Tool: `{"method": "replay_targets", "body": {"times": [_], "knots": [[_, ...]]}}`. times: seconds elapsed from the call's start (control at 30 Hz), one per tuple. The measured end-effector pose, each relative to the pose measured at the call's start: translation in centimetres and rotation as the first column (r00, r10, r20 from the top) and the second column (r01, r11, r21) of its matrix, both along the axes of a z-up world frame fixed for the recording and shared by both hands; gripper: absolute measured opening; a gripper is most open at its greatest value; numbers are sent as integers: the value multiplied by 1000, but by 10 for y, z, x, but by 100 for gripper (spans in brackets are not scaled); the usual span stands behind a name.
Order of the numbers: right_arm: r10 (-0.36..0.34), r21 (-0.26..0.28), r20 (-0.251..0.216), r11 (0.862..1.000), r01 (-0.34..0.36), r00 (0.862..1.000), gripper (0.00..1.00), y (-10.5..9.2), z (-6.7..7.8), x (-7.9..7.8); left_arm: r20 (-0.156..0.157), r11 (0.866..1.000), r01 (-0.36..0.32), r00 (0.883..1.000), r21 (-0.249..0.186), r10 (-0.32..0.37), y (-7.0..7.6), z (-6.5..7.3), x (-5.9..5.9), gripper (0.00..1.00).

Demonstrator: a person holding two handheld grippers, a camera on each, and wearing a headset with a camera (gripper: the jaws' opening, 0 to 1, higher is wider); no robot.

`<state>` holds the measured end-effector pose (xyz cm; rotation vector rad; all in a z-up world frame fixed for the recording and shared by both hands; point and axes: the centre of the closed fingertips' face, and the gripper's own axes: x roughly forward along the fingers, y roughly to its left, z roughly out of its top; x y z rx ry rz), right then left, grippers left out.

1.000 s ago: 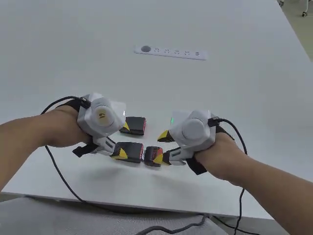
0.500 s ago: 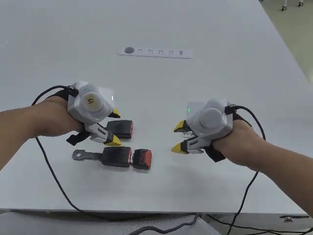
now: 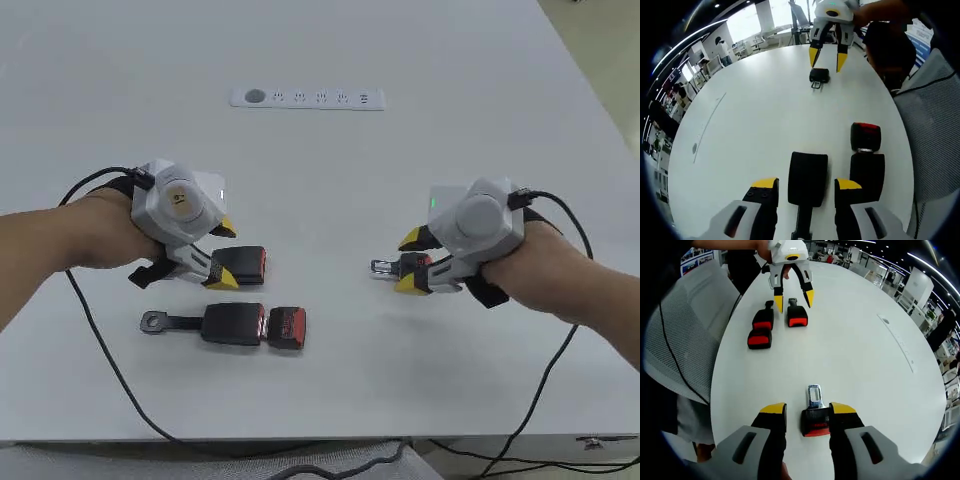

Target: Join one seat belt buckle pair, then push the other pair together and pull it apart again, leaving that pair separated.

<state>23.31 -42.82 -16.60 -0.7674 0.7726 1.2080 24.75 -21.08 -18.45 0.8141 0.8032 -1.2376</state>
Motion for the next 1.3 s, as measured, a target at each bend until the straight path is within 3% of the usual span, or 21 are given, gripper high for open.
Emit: {"method": "replay_targets", "body": {"times": [0.3,0.33,0.43,0.63,0.77,0.87,0.93,1.3], "knots": [[37,-61,-44,997,-39,998,30,-18,-26,2,-12,1000,17,1000,6,-17,-1,-7,2,43],[64,-39,-19,997,-65,998,30,-14,-21,4,-10,1000,25,1000,9,-25,-2,-7,2,42],[29,-51,-38,998,-31,999,29,-17,-19,7,-18,999,36,999,20,-36,-4,-9,-1,42],[52,-99,-28,994,-54,998,31,-22,-27,11,-31,998,56,998,31,-55,-7,-12,-4,41],[56,-109,-40,992,-60,998,30,-24,-36,16,-36,997,63,997,39,-61,-5,-14,-4,40],[63,-107,-61,992,-69,996,31,-22,-34,13,-38,997,70,997,40,-68,-7,-13,-7,38],[75,-114,-96,990,-86,993,31,-22,-36,10,-47,996,76,996,42,-74,-7,-15,-8,37],[133,-146,-91,979,-145,987,31,-23,-40,14,-39,993,106,994,51,-104,-5,-18,-7,35]]}}
